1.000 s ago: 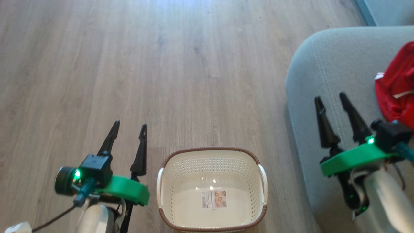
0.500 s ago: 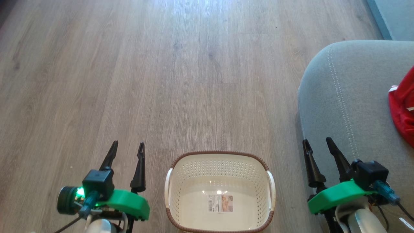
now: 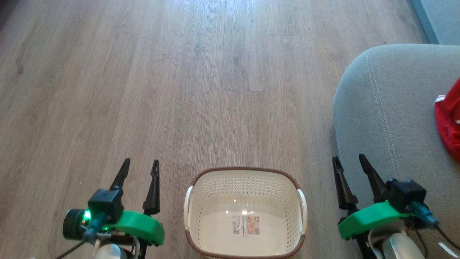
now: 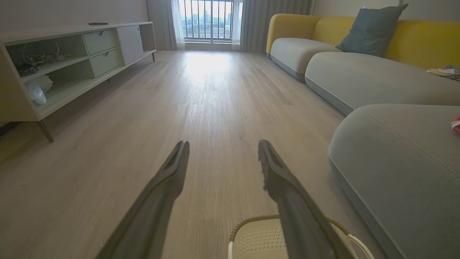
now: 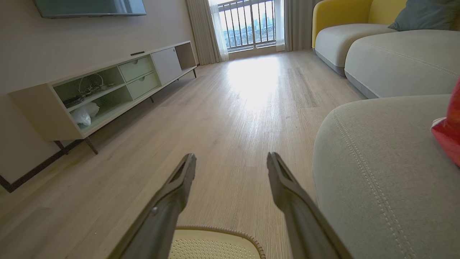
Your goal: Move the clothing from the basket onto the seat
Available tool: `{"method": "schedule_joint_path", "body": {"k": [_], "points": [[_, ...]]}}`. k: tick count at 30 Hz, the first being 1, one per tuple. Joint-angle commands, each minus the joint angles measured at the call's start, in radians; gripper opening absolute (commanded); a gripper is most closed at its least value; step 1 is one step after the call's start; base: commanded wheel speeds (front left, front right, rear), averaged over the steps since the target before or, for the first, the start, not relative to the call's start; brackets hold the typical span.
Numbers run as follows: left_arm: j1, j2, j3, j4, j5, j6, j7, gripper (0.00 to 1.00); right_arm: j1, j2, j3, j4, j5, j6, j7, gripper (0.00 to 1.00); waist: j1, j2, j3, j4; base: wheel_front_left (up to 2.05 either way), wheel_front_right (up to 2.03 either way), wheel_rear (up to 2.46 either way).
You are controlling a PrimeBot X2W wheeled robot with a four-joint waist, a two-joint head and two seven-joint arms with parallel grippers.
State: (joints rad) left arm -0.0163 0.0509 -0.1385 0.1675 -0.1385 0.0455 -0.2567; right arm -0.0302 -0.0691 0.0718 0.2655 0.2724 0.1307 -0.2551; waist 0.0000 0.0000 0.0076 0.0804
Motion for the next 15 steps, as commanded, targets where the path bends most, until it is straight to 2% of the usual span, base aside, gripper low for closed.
{"method": "schedule_joint_path", "body": {"k": [1,15], "points": [[-0.032,-0.001,0.035,-0.031,-0.013,-0.003,-0.005,1.0,-0.026,0.0,0.023,-0.026,-0.009,0.0,-0.007,1.0,0.0,0.0,0.0,0.0,0.0,0.0,0.0],[-0.025,-0.001,0.05,-0.012,-0.085,-0.038,-0.005,1.0,-0.03,0.006,0.025,-0.021,-0.007,0.0,-0.007,1.0,0.0,0.0,0.005,-0.001,0.0,0.0,0.0]]}}
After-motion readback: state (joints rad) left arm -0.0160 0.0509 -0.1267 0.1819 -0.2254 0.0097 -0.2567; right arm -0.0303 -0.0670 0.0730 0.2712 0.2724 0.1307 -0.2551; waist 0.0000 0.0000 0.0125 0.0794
